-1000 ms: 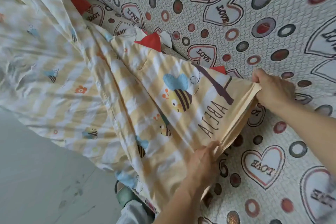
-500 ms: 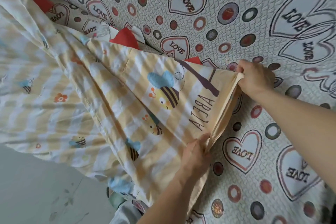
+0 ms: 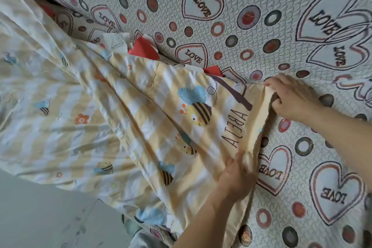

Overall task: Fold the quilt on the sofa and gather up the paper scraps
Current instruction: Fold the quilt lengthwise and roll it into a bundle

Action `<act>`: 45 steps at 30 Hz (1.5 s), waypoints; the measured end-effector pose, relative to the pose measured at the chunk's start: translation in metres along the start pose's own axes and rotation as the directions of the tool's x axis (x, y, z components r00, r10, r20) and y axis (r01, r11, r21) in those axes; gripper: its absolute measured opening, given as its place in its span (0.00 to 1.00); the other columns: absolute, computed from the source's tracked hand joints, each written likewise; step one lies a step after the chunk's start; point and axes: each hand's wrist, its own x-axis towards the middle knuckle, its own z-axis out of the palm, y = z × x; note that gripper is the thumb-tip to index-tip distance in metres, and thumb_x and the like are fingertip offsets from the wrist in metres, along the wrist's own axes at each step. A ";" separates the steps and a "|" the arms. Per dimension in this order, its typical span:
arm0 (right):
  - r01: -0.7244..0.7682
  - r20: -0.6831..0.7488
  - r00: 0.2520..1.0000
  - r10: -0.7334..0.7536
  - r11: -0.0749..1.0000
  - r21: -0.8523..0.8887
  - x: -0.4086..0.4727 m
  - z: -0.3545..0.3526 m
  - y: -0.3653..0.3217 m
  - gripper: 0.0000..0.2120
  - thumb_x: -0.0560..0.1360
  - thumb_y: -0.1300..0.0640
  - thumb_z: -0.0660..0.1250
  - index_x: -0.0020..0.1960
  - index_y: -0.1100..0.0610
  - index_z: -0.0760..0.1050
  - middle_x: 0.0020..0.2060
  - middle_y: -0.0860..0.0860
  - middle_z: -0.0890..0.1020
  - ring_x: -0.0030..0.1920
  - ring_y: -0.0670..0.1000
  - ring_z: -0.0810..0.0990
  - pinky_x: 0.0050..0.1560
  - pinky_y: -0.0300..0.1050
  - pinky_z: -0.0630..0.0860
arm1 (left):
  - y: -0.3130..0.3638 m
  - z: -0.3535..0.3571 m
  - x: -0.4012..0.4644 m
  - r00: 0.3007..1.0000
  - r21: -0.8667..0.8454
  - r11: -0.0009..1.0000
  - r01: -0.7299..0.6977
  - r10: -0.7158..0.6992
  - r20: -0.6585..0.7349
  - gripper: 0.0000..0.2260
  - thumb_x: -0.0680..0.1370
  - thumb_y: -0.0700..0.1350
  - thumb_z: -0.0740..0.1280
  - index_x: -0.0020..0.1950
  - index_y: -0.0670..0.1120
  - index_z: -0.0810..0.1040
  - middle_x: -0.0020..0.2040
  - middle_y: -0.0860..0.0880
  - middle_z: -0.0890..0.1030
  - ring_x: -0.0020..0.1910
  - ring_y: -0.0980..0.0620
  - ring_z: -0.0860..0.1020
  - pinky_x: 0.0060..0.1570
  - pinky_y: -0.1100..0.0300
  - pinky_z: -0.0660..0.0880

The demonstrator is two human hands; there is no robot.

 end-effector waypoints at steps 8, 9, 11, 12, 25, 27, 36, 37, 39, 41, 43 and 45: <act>0.163 -0.266 0.954 -0.140 0.985 0.066 0.007 -0.001 -0.102 0.23 0.68 0.57 0.50 0.58 0.58 0.75 0.52 0.56 0.78 0.51 0.60 0.76 0.50 0.54 0.69 | -0.027 -0.102 -0.038 0.607 0.050 0.991 -0.125 0.116 -0.786 0.10 0.78 0.43 0.64 0.56 0.51 0.80 0.51 0.54 0.78 0.49 0.54 0.76 0.51 0.57 0.75; 0.191 -0.285 0.946 -0.152 0.975 0.113 0.010 0.003 -0.126 0.21 0.70 0.57 0.51 0.56 0.59 0.77 0.50 0.56 0.79 0.50 0.60 0.77 0.48 0.54 0.70 | -0.036 -0.119 -0.041 0.500 0.086 0.993 -0.079 0.114 -0.858 0.10 0.77 0.42 0.65 0.57 0.50 0.80 0.52 0.53 0.77 0.52 0.53 0.75 0.53 0.57 0.73; 0.267 -0.308 0.931 -0.198 0.943 0.201 0.014 0.011 -0.177 0.17 0.72 0.57 0.53 0.53 0.58 0.78 0.45 0.56 0.79 0.45 0.60 0.79 0.42 0.53 0.74 | -0.057 -0.157 -0.048 0.342 0.024 0.999 0.032 0.012 -0.940 0.13 0.76 0.41 0.66 0.60 0.48 0.78 0.57 0.48 0.75 0.58 0.48 0.71 0.58 0.55 0.67; 0.304 -0.322 0.921 -0.221 0.923 0.236 0.013 0.015 -0.202 0.16 0.73 0.57 0.55 0.52 0.58 0.79 0.44 0.55 0.79 0.43 0.59 0.79 0.40 0.52 0.75 | -0.065 -0.175 -0.052 0.303 -0.053 0.996 0.069 -0.071 -0.950 0.15 0.76 0.40 0.67 0.63 0.47 0.76 0.60 0.46 0.73 0.61 0.46 0.69 0.61 0.53 0.66; 0.049 0.020 0.998 -0.059 0.940 0.337 -0.012 0.035 -0.381 0.23 0.72 0.39 0.65 0.58 0.53 0.69 0.50 0.51 0.76 0.53 0.54 0.76 0.46 0.49 0.74 | -0.102 -0.286 -0.060 0.743 -0.588 0.808 -0.039 -0.370 -0.558 0.06 0.74 0.40 0.71 0.49 0.40 0.81 0.38 0.46 0.83 0.34 0.51 0.81 0.35 0.60 0.77; -0.017 0.067 0.998 -0.004 0.953 0.302 -0.014 0.031 -0.390 0.25 0.71 0.43 0.68 0.60 0.54 0.65 0.54 0.52 0.73 0.56 0.55 0.74 0.44 0.50 0.73 | -0.102 -0.296 -0.066 0.764 -0.565 0.825 -0.013 -0.356 -0.538 0.02 0.73 0.37 0.70 0.42 0.39 0.81 0.33 0.46 0.80 0.29 0.52 0.76 0.32 0.62 0.73; 0.252 -0.124 0.968 -0.220 0.883 0.396 -0.060 0.045 -0.431 0.21 0.55 0.57 0.77 0.44 0.54 0.71 0.37 0.47 0.77 0.36 0.53 0.80 0.22 0.43 0.70 | -0.154 -0.295 -0.138 0.766 -0.616 0.783 -0.089 -0.342 -0.545 0.05 0.71 0.36 0.64 0.39 0.35 0.78 0.30 0.43 0.79 0.30 0.48 0.79 0.32 0.52 0.80; 0.301 -0.105 0.954 -0.282 0.875 0.378 -0.068 0.050 -0.438 0.22 0.53 0.55 0.76 0.43 0.53 0.71 0.36 0.46 0.77 0.33 0.51 0.80 0.21 0.41 0.70 | -0.167 -0.290 -0.149 0.746 -0.609 0.791 -0.060 -0.370 -0.554 0.05 0.70 0.37 0.65 0.39 0.34 0.77 0.29 0.44 0.79 0.28 0.48 0.78 0.29 0.53 0.78; 0.399 -0.065 0.913 -0.402 0.851 0.341 -0.086 0.062 -0.452 0.21 0.51 0.53 0.74 0.41 0.50 0.70 0.36 0.44 0.77 0.31 0.48 0.79 0.20 0.39 0.69 | -0.191 -0.282 -0.170 0.725 -0.654 0.756 -0.014 -0.443 -0.527 0.05 0.67 0.38 0.66 0.37 0.35 0.76 0.26 0.45 0.76 0.26 0.48 0.74 0.25 0.57 0.73; 0.422 -0.056 0.901 -0.430 0.838 0.346 -0.097 0.069 -0.464 0.23 0.51 0.54 0.75 0.42 0.49 0.69 0.37 0.43 0.77 0.32 0.47 0.79 0.20 0.40 0.70 | -0.208 -0.280 -0.183 0.730 -0.708 0.706 0.007 -0.487 -0.479 0.07 0.64 0.39 0.67 0.38 0.37 0.75 0.26 0.45 0.74 0.24 0.50 0.72 0.23 0.60 0.70; 0.361 -0.077 0.931 -0.358 0.863 0.353 -0.103 0.070 -0.469 0.25 0.53 0.56 0.76 0.44 0.48 0.67 0.37 0.44 0.76 0.33 0.47 0.79 0.21 0.41 0.70 | -0.216 -0.282 -0.185 0.758 -0.731 0.680 0.045 -0.500 -0.419 0.05 0.67 0.38 0.68 0.41 0.37 0.77 0.30 0.44 0.78 0.27 0.50 0.76 0.27 0.59 0.74; 0.335 -0.118 0.942 -0.313 0.885 0.323 -0.108 0.070 -0.470 0.15 0.61 0.57 0.71 0.44 0.49 0.69 0.35 0.45 0.75 0.34 0.48 0.78 0.21 0.41 0.68 | -0.217 -0.290 -0.182 0.806 -0.742 0.669 0.046 -0.464 -0.368 0.03 0.70 0.36 0.68 0.42 0.40 0.79 0.35 0.44 0.81 0.35 0.47 0.80 0.35 0.56 0.78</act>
